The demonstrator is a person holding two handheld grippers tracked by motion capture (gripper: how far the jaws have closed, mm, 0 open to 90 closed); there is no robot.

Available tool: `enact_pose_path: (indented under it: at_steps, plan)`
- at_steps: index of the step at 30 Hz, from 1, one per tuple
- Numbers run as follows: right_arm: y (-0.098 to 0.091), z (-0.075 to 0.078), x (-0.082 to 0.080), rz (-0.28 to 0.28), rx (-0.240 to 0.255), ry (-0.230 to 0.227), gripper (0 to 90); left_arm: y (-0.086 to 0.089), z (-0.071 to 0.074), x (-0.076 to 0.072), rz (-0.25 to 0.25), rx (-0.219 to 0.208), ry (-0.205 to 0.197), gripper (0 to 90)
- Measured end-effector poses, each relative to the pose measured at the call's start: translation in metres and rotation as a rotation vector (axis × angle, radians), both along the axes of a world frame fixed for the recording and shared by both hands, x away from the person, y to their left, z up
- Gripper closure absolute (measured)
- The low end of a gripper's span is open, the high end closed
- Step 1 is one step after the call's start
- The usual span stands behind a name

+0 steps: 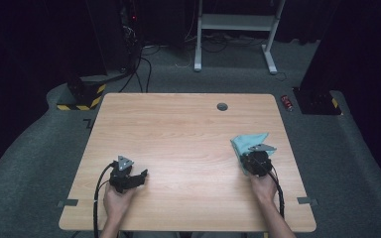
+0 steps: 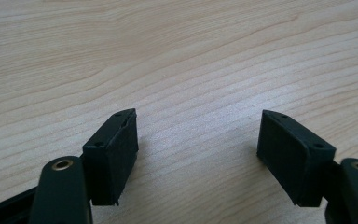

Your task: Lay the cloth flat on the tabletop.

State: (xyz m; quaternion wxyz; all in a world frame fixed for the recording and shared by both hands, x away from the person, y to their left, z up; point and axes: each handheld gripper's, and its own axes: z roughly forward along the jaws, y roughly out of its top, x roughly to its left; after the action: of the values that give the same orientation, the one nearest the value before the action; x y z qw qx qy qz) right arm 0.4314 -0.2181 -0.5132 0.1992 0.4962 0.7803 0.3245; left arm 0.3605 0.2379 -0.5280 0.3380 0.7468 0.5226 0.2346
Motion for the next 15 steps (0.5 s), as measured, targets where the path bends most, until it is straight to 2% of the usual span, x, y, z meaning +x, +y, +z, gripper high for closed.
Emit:
enact_pose_path:
  at_steps: [3,10,15]
  plan:
    - [0.001,0.001,0.0,0.014,-0.004,-0.003,89.4,0.0,0.0,0.0,0.0,-0.001,0.0,29.2]
    - [0.002,0.006,-0.002,0.034,0.006,-0.017,90.0,0.0,0.0,0.0,0.0,-0.002,0.001,29.2]
    - [0.009,0.012,-0.005,0.07,0.006,-0.033,90.0,0.0,0.0,0.0,0.0,-0.002,0.0,29.2]
